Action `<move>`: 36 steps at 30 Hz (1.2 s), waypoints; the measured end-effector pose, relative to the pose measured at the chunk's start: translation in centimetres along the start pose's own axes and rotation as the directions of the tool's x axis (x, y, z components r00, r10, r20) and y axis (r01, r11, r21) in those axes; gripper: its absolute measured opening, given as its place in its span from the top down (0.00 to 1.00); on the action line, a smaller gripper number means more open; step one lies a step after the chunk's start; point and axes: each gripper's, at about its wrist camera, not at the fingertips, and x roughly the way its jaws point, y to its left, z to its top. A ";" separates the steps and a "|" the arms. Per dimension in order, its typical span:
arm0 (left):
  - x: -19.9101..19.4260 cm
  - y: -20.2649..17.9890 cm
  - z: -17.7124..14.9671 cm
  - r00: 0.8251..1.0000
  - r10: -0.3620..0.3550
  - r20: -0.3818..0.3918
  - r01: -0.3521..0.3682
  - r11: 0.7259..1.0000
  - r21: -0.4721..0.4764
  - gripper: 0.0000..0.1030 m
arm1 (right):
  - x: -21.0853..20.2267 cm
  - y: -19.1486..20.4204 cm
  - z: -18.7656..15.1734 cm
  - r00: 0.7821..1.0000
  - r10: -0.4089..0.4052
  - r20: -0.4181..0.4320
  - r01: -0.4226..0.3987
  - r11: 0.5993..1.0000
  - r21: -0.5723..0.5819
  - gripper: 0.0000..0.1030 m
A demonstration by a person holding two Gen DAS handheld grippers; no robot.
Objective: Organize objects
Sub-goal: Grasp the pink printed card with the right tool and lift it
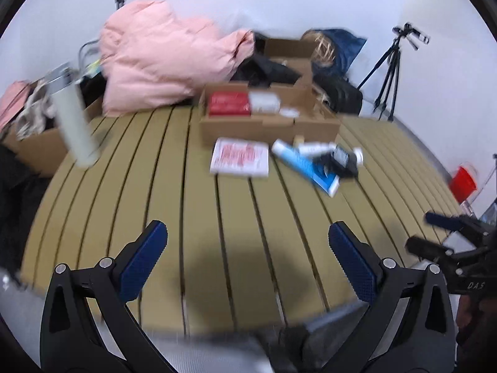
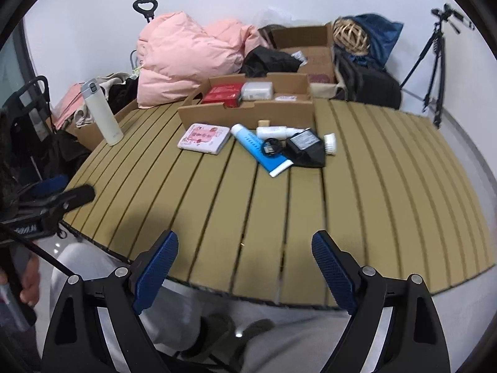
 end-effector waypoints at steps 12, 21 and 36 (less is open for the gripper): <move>18.3 4.1 6.3 0.995 0.026 -0.096 -0.023 0.999 0.037 0.28 | 19.8 1.7 10.9 0.970 0.223 -0.098 -0.211 0.970 0.125 0.57; 21.7 6.3 5.3 0.981 -0.083 -0.176 0.070 0.994 -0.083 0.42 | 27.1 1.9 13.1 0.963 0.226 -0.145 -0.210 0.970 0.121 0.57; 14.5 3.1 2.7 0.973 -0.091 -0.213 0.062 0.988 -0.140 0.97 | 23.6 1.9 11.8 0.972 0.229 -0.059 -0.220 0.967 0.132 0.82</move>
